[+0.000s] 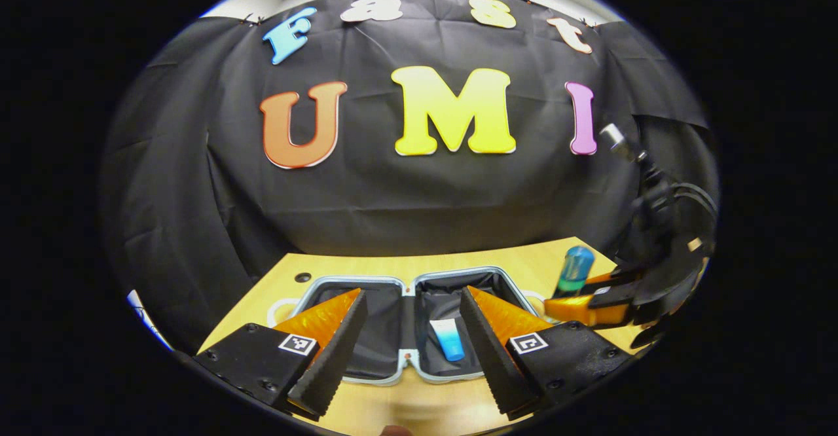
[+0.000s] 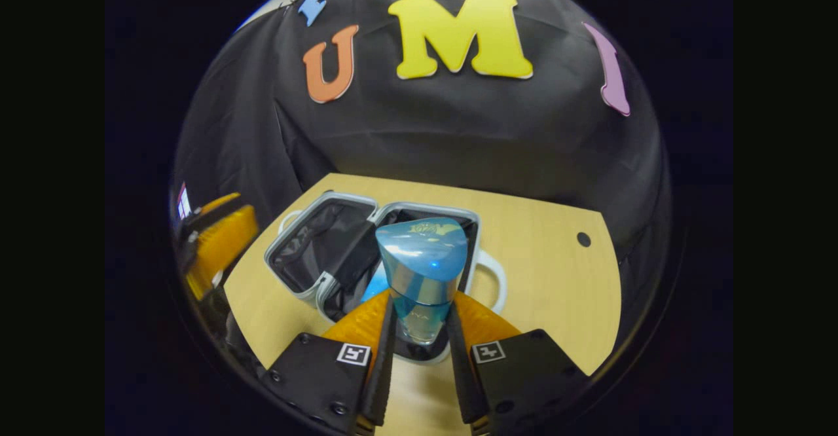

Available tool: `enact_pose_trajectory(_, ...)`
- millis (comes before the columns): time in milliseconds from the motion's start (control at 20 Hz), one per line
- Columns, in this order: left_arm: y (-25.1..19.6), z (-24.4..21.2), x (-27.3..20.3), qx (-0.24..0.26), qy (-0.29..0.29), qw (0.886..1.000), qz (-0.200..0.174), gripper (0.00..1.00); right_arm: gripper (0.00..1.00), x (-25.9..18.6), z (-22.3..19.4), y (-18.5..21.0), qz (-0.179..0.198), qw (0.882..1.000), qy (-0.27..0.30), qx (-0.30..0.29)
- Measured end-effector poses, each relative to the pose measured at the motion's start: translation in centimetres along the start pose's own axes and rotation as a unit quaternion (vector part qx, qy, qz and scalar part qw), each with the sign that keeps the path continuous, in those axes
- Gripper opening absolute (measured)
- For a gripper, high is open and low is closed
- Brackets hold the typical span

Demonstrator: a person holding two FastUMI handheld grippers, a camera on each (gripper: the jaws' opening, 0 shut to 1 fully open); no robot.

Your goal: First open the suitcase, pack the skin care products into it, and then close the suitcase.

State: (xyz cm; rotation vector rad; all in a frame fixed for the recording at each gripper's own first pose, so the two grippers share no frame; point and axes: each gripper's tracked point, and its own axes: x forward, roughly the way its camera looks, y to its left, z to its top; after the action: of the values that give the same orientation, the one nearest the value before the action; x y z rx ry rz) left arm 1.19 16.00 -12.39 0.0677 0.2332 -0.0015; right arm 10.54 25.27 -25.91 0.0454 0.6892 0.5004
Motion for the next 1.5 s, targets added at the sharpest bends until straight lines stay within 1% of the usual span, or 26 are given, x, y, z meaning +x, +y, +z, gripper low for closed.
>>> enact_pose_trajectory(100, 2.1, 0.7, -1.8, -0.018, -0.016, 1.000, 0.013, 0.91, 0.40, 2.3, -1.5, 1.2, -0.006, 1.000, 0.028, 0.004)
enact_pose_trajectory(250, 5.0, 2.2, -3.9, -0.042, -0.044, 0.998, 0.027, 0.91, 0.40, 5.2, -3.8, 1.6, -0.030, 0.997, 0.066, 0.020)
enact_pose_trajectory(400, 7.9, 3.4, -4.6, -0.030, -0.064, 0.997, 0.041, 0.91, 0.40, 7.7, -4.9, 1.5, -0.051, 0.993, 0.093, 0.045)
enact_pose_trajectory(500, 9.8, 3.9, -4.8, -0.027, -0.076, 0.995, 0.051, 0.91, 0.40, 9.1, -5.5, 1.5, -0.068, 0.991, 0.106, 0.052)
enact_pose_trajectory(550, 10.7, 4.0, -5.0, -0.030, -0.080, 0.995, 0.054, 0.91, 0.42, 9.8, -5.7, 1.4, -0.077, 0.989, 0.111, 0.058)
enact_pose_trajectory(600, 11.5, 4.2, -5.1, -0.035, -0.081, 0.994, 0.059, 0.91, 0.40, 10.2, -5.2, 1.3, -0.084, 0.989, 0.105, 0.065)
enact_pose_trajectory(700, 13.2, 4.5, -5.2, -0.045, -0.085, 0.993, 0.067, 0.91, 0.39, 11.1, -4.5, 1.1, -0.095, 0.988, 0.097, 0.078)
enact_pose_trajectory(850, 15.9, 5.1, -5.1, -0.038, -0.092, 0.992, 0.084, 0.91, 0.40, 13.0, -4.2, 0.6, -0.115, 0.985, 0.095, 0.080)
enact_pose_trajectory(900, 16.8, 5.3, -5.0, -0.034, -0.092, 0.991, 0.089, 0.91, 0.37, 13.5, -4.2, 0.5, -0.119, 0.985, 0.097, 0.078)
enact_pose_trajectory(950, 17.5, 5.3, -4.9, -0.032, -0.089, 0.991, 0.092, 0.91, 0.40, 14.0, -4.3, 0.5, -0.124, 0.984, 0.100, 0.076)
enact_pose_trajectory(1150, 20.6, 3.6, -4.1, -0.033, -0.068, 0.991, 0.112, 0.91, 0.40, 15.3, -5.7, 0.2, -0.139, 0.979, 0.126, 0.080)
enact_pose_trajectory(1250, 21.4, 2.5, -3.6, -0.045, -0.051, 0.991, 0.113, 0.91, 0.40, 15.5, -6.1, 0.0, -0.144, 0.977, 0.134, 0.079)
enact_pose_trajectory(1350, 23.4, 1.2, -2.8, -0.059, -0.039, 0.990, 0.125, 0.91, 0.41, 15.7, -6.0, 0.0, -0.146, 0.977, 0.133, 0.080)
enact_pose_trajectory(1500, 25.6, -1.2, -1.3, -0.084, -0.026, 0.988, 0.128, 0.91, 0.43, 15.2, -4.6, 0.0, -0.145, 0.980, 0.114, 0.069)
